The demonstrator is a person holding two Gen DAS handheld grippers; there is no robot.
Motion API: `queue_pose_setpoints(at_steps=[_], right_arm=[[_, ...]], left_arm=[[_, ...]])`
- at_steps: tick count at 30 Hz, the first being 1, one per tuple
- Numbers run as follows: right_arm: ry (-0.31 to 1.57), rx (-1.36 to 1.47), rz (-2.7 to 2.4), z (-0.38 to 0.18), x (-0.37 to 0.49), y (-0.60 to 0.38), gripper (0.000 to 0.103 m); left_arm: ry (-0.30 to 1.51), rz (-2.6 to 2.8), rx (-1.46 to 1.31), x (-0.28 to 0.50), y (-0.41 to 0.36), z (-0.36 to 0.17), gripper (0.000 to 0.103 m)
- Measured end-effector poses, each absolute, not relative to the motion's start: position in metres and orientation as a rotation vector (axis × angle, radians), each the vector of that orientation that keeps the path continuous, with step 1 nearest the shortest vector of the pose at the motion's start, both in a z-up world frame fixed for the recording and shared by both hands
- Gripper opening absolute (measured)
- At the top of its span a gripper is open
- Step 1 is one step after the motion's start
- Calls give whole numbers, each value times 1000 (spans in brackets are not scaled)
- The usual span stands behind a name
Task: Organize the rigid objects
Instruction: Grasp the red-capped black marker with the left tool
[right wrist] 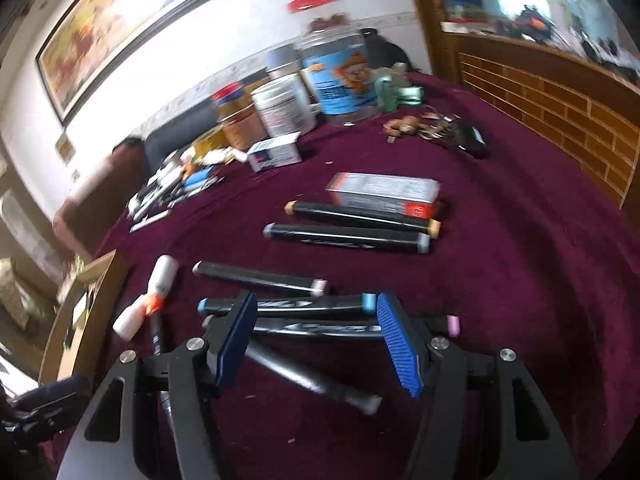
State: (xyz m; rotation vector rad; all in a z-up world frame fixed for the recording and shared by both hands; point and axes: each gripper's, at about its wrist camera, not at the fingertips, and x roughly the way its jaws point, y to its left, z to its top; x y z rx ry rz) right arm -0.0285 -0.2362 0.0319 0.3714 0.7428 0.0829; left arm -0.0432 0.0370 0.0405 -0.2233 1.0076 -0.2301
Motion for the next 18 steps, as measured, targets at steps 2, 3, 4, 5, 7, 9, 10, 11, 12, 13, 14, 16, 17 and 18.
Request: queue_pose_setpoints(at_steps=[2,3,4,5,7,9,10,11,12,13,14,16,17,18], right_arm=[[711,380,67,34,-30,-242,61],[710,378,54,34,-30,-244,61],[719,386,58,32,-29,-245,61],[738,405,72,28,-28,-247,61],[747,414,74,27,-27,-249,61],[742,412,81,27,-28,-248,61],[745,408,84,27,-28,-247,61],[747,404,87,27,-28,-246,61],[747,400,89,27,-27,-245,61],[747,400,91,27,-28,-245,61],[748,400,91,27,-28,-244,61],[747,405,86,27,-29,-246,61],[744,411,81,27,-30,-247,61],[742,414,77,27,-30,-247,61]], left_arm=[[1007,-223,-197,-34,24,37,95],[1000,-213,-164,-31,16,35,95],[990,-198,-126,-28,8,35,95],[983,-181,-79,-26,1,32,95],[1012,-168,-13,-19,-11,19,94],[1026,-164,29,-19,-15,11,74],[992,-161,78,-24,-18,12,65],[980,-179,96,-28,-18,13,55],[975,-201,110,-31,-17,13,45],[974,-216,123,-36,-14,14,40],[978,-226,125,-39,-10,15,33],[991,-247,113,-47,2,16,25],[995,-254,111,-51,6,17,21],[997,-263,112,-56,10,17,21]])
